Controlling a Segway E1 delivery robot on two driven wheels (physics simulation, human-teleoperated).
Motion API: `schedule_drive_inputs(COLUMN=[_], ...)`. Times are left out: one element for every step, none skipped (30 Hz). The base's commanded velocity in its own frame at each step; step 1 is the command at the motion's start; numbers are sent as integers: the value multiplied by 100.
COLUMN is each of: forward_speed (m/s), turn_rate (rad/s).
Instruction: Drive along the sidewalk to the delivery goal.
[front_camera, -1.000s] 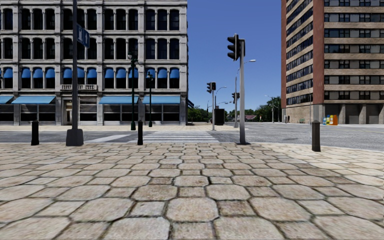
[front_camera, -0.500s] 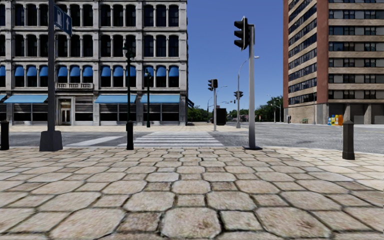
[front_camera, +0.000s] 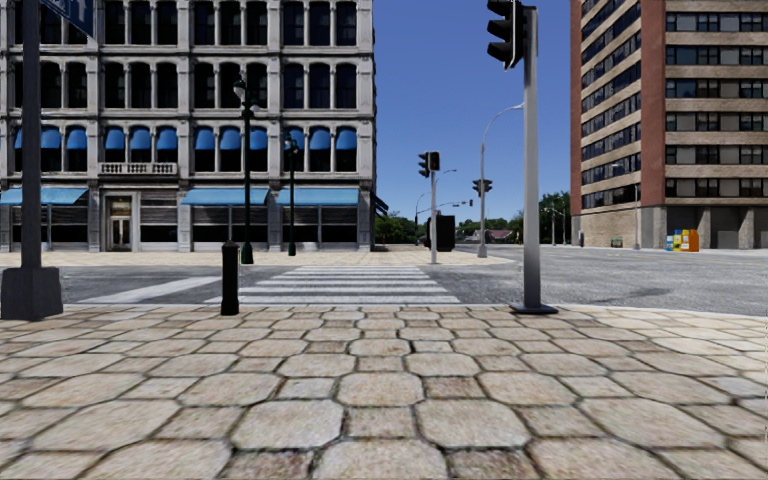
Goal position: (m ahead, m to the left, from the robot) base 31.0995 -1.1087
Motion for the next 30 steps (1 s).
schedule_drive_inputs(forward_speed=[200,200,200,200,200,200,200,200,200,200,200,200,200,200,200,200,200,200,200,200,200,200,200,200,200,200,200,200,200,200], turn_rate=[0,0,0,0,0,0,0,0,0,0,0,0,0,0,0,0,0,0,0,0,0,0,0,0,0,0,0,0,0,0])
